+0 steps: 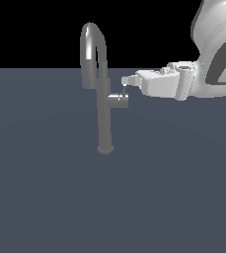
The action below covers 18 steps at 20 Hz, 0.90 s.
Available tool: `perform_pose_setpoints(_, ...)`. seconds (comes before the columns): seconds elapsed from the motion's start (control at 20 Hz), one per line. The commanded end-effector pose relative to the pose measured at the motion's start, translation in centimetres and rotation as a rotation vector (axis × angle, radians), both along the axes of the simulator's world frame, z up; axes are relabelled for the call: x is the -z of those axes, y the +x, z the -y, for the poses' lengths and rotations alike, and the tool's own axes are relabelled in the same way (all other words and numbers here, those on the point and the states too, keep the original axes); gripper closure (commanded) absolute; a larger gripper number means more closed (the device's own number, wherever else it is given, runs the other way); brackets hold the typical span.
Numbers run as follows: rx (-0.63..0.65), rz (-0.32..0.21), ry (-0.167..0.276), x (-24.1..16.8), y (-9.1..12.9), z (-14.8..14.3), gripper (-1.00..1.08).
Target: Turn on the faucet by rotating a designated handle.
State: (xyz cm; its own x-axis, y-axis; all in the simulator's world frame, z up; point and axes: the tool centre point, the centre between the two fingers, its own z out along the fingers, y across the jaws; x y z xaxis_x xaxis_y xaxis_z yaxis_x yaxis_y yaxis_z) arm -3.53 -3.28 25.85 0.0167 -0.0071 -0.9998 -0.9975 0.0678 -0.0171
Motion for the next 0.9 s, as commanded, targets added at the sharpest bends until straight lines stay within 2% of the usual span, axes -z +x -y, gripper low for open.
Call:
perform_pose_setpoints(0.0,-0.005,-0.013,0.005,0.8,-1.3,-0.1,1.08)
perform_pose_setpoints(0.2,-0.007,-0.017,0.007,1.7,-2.9,-0.2,1.08)
perform_pose_setpoints(0.3,-0.005,0.002,0.004,0.7,-2.1,-0.1,1.08)
perform_pose_setpoints(0.65,-0.007,-0.017,0.007,4.5,-4.4,-0.3,1.08)
perform_pose_setpoints(0.7,-0.007,-0.017,0.007,4.5,-4.4,-0.3,1.08)
perform_pose_setpoints(0.75,-0.009,0.017,0.005,2.6,-3.5,-0.2,1.08)
perform_pose_setpoints(0.85,-0.008,0.009,0.006,3.9,-3.7,-0.2,1.08)
